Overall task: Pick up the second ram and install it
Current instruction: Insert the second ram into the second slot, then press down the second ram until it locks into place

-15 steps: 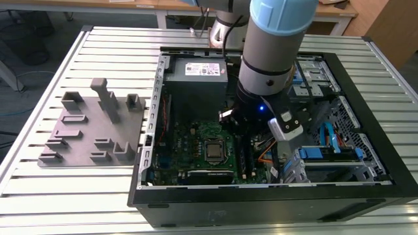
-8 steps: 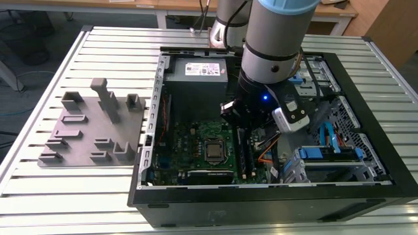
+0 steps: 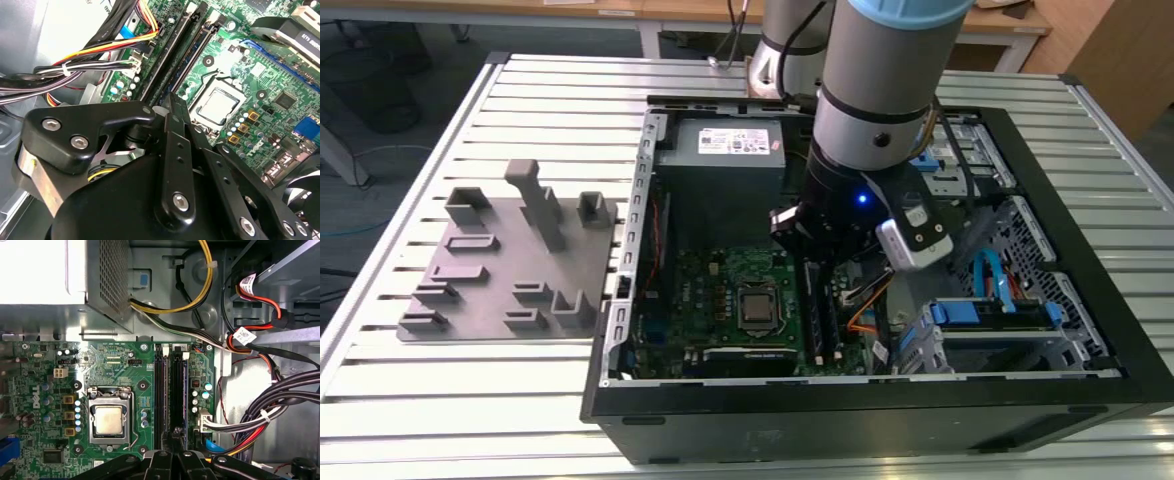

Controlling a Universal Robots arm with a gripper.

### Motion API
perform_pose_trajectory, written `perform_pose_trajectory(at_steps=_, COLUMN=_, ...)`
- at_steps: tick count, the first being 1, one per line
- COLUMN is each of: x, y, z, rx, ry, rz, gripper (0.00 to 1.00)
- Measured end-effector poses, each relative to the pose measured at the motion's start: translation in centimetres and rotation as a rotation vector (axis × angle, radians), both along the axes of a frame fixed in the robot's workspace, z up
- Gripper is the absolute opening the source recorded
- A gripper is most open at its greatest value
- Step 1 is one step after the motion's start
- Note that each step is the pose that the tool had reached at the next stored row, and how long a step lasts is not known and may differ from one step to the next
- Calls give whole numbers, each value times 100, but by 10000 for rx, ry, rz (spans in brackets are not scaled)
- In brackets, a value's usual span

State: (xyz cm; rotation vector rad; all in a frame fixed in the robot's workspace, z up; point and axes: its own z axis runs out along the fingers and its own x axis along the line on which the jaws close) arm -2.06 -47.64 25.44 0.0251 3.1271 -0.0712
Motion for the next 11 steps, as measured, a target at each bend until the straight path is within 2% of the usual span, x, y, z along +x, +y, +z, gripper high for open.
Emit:
perform_pose_trajectory(at_steps=8, x=0, y=2, z=1, rx=4, ry=0, rz=1, gripper=11)
perform_pose_trajectory(at_steps=11, x=0, y=7, z=-17, rx=39, ry=-1, rz=0, gripper=11)
